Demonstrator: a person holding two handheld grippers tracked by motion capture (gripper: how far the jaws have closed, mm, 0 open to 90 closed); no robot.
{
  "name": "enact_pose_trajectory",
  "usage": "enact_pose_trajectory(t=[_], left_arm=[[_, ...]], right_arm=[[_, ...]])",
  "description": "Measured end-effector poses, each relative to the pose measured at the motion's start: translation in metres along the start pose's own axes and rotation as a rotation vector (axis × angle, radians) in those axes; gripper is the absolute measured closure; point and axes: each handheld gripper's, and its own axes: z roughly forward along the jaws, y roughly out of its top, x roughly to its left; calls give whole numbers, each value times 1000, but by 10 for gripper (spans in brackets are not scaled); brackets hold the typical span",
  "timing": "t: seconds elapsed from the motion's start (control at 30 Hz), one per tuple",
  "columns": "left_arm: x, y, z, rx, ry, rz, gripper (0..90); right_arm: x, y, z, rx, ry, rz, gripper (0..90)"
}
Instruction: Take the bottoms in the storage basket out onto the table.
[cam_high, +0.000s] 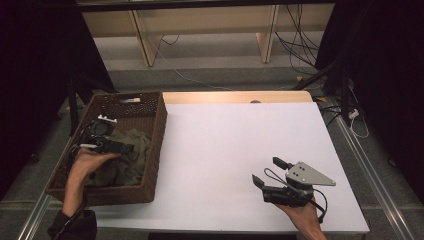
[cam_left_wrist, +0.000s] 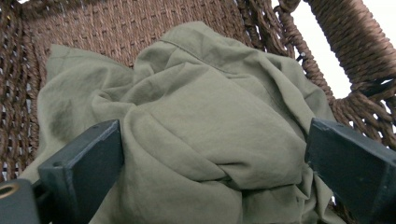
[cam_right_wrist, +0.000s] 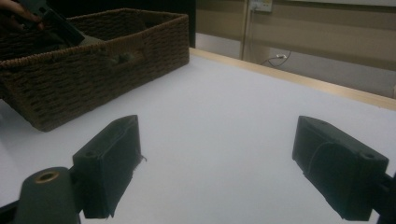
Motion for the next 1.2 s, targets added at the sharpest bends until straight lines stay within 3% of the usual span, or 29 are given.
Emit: enact_pose_trajectory(t=[0.37,0.43,0.77,1.2], left_arm=[[4,-1,11,75,-21,-12,36],[4,-2,16,117,-29,-11,31],[4,-5,35,231,-53,11,0],[7,-7,44,269,-122,17,0]], right_arm=[[0,0,1,3,2,-2,165],[0,0,1,4,5,-3,164],[1,-1,2,8,7,-3,165],[1,-2,3,25,5,-9,167]])
